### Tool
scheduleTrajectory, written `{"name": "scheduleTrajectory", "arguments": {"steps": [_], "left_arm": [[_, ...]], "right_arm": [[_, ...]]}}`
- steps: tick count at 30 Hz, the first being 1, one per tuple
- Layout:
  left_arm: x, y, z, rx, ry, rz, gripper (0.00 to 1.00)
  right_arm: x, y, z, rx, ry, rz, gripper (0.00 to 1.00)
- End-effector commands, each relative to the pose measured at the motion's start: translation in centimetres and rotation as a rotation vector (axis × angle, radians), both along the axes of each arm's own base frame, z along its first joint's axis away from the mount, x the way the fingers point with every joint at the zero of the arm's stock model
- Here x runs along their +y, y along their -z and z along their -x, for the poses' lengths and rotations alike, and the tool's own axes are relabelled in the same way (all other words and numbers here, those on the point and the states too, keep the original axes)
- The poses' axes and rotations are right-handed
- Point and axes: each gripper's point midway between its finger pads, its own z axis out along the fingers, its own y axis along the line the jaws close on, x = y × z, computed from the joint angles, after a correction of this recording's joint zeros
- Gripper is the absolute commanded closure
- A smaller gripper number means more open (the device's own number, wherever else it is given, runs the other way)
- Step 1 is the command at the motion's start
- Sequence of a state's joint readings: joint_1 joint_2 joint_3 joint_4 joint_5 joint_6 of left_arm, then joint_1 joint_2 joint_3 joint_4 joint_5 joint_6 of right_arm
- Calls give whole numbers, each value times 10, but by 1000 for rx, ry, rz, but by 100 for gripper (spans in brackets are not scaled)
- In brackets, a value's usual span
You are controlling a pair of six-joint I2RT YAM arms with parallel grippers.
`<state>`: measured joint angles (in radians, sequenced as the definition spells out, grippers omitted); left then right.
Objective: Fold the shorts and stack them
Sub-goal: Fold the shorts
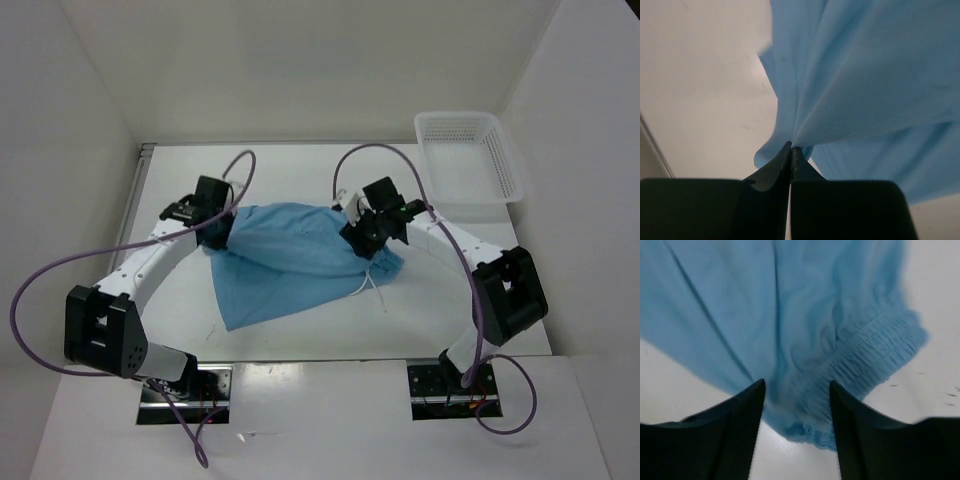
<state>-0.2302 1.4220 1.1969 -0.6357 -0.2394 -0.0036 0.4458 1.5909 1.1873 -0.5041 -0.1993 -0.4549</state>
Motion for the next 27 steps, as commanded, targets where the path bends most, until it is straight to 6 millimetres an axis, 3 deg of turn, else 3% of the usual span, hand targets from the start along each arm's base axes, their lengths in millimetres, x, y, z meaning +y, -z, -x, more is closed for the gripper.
{"name": "scheduleTrajectory", "arguments": {"steps": [1,4,5,8,12,18,27], "left_arm": [[4,63,67,238,38,-18,100],[7,76,88,284,43,-19,100],[5,80,91,299,53,-3,100],[0,82,95,307,68,23,100],[0,82,95,307,68,23,99],[1,85,100,325,67,19,98],[0,84,95,326,67,19,98]], "right_arm": [[-14,19,35,65,-64,74,36],[-16,-7,34,66,-56,-29,27],[-15,-25,28,57,-43,-80,26],[-13,-43,16,88,40,-212,24],[-15,-27,12,182,157,-277,30],[-12,2,21,252,137,-277,34],[-20,40,11,291,197,-207,27]]}}
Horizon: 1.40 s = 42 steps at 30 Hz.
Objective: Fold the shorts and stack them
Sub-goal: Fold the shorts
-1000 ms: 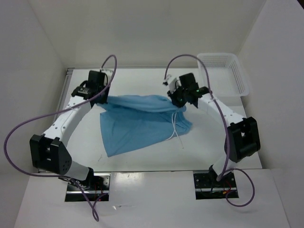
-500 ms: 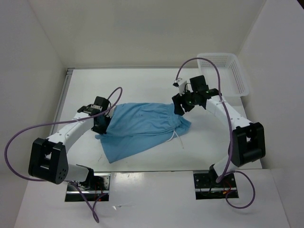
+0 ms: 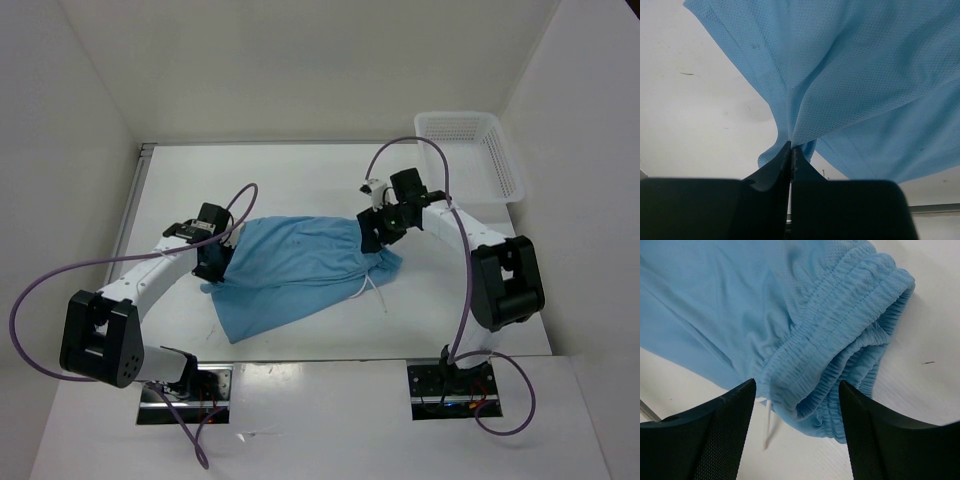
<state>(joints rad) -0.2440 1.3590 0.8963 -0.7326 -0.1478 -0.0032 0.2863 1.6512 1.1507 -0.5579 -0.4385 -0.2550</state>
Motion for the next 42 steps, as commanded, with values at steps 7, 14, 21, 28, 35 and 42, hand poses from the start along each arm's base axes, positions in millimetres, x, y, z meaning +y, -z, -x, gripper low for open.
{"name": "scheduleTrajectory", "arguments": {"steps": [7,14,21,28,35,42], "left_arm": [[-2,-2,-6,2,-2,16,98],[37,-19,-61,-144,-139,-100,99],[69,-145,-153,-472,-276,-87,99],[7,-103,-31,-192,-23,-50,98],[-55,-40,72,231,253,89,84],[-66,-10,94,349,316,86,80]], "right_arm": [[24,18,5,33,-58,-19,64],[37,-25,-52,-124,-56,-25,100],[42,-132,-137,-373,-69,-100,100],[-12,-96,-82,-281,-185,49,100],[-48,-28,-36,-165,-236,197,100],[-70,16,-17,-84,-212,298,100]]}}
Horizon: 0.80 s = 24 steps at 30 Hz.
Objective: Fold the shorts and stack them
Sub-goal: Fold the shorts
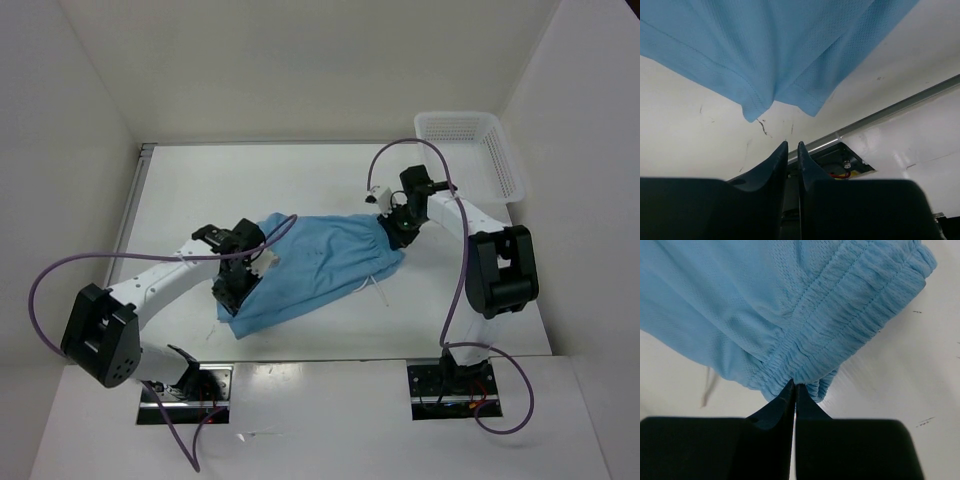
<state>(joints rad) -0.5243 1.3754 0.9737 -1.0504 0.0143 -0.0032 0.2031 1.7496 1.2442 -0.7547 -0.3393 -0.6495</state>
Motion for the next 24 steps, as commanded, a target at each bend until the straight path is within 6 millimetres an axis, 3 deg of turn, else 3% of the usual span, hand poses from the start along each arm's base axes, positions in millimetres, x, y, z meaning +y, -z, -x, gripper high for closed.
{"name": "scheduleTrajectory", "arguments": {"steps": [1,6,8,9,11,12,13,14,15,16,20,24], "left_arm": [[-2,5,13,62,5,22,80],[-3,6,8,41,5,24,77],[6,4,-12,-40,-36,-3,76],[5,-3,-35,-116,-71,18,76],[27,-5,-66,-153,-213,32,73],[31,-3,-81,-144,-259,50,68],[30,-1,-88,-121,-293,95,63],[42,3,-99,-113,-354,106,62],[45,14,-103,-65,-379,102,62],[46,12,-118,-82,-398,134,60],[71,25,-160,-152,-490,157,54],[85,56,-172,-121,-520,104,50]], "right_arm": [[-10,-12,-11,-100,-27,53,100],[-15,-8,3,-75,-35,71,100],[-15,-8,3,-75,-35,71,100],[-17,-8,3,-77,-31,81,100],[-19,-10,5,-76,-28,90,97],[-18,-10,5,-72,-20,88,91],[-21,-10,5,-74,-16,99,53],[-21,-9,9,-62,10,93,27],[-22,-9,13,-57,24,99,14],[-22,-8,14,-60,43,92,3],[-24,-9,14,-22,205,8,0],[-18,2,27,43,286,-34,0]]}}
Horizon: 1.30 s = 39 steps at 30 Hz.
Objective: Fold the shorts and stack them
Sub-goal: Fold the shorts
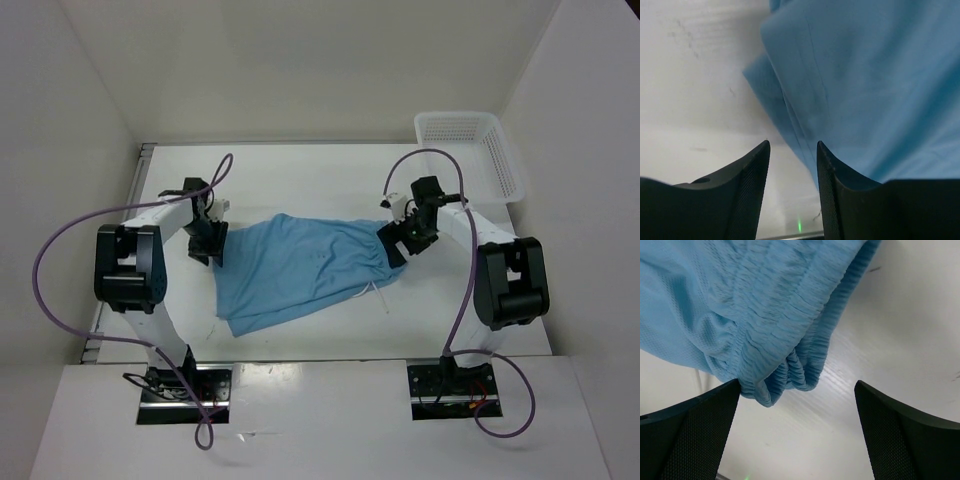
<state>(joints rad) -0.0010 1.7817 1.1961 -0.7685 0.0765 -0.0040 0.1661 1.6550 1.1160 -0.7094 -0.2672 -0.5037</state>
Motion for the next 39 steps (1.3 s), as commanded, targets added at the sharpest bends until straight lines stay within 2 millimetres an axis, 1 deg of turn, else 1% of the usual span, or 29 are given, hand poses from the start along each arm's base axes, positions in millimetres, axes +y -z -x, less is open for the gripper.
{"name": "scheduleTrajectory", "arguments": {"steps": [1,2,5,7,8,11,12,13,15,16,17,18,19,20,21,22,23,24,25,26,27,28,29,30,31,32,33,36,39], "left_arm": [[2,15,-23,-28,-5,7,50],[1,22,-24,-17,-3,16,50],[-10,27,-27,-13,6,75,50],[-22,30,-29,1,16,145,52],[-25,33,-32,8,18,163,54],[-29,42,-39,26,20,190,75],[-31,39,-50,5,24,201,82],[-31,38,-56,-4,25,201,92],[-27,39,-73,-24,16,201,97],[-19,31,-98,-76,7,185,99],[-17,26,-112,-107,7,174,100],[-6,21,-128,-141,-11,152,100],[2,23,-142,-158,-25,150,100],[11,-1,-175,-254,-30,129,100],[12,-8,-187,-279,-29,128,97],[20,-8,-197,-295,-42,114,92],[23,-17,-204,-319,-44,100,86],[23,-23,-209,-337,-43,99,73],[25,-32,-210,-353,-45,89,66],[30,-33,-205,-350,-56,88,62],[27,-37,-194,-345,-52,100,57],[31,-37,-183,-333,-63,108,51],[37,-38,-175,-333,-78,114,49],[41,-50,-167,-356,-86,111,48],[37,-47,-155,-336,-84,123,48],[37,-30,-131,-273,-98,144,48],[33,-33,-119,-261,-95,159,48],[15,-15,-83,-156,-90,238,46],[3,-4,-70,-96,-80,287,46]], "right_arm": [[8,0,10,25,91,-75,0],[10,6,15,52,87,-84,0],[13,13,15,68,62,-96,3],[14,23,18,100,53,-97,18],[16,25,17,103,50,-106,29],[16,36,14,124,43,-100,50],[15,36,7,107,45,-92,66],[15,38,8,116,46,-91,72],[17,33,-3,95,53,-97,85],[18,33,-6,99,64,-100,88],[21,30,-13,88,60,-112,91],[23,26,-20,69,73,-121,93],[24,27,-25,65,84,-126,95],[27,22,-36,51,110,-138,95],[29,17,-43,31,124,-149,96],[29,17,-52,13,141,-149,96],[31,12,-61,-2,168,-164,96],[33,8,-66,-14,180,-173,96],[38,4,-71,-30,180,-182,90],[39,1,-73,-31,197,-191,87],[40,1,-73,-29,193,-199,85],[43,0,-72,-20,197,-216,82],[43,3,-69,-11,198,-213,82],[45,2,-68,-4,201,-227,82],[45,5,-67,-2,201,-226,82],[44,8,-63,9,203,-223,81],[44,8,-63,9,203,-223,81],[43,12,-65,8,207,-215,81],[43,16,-64,14,199,-210,81]]}}
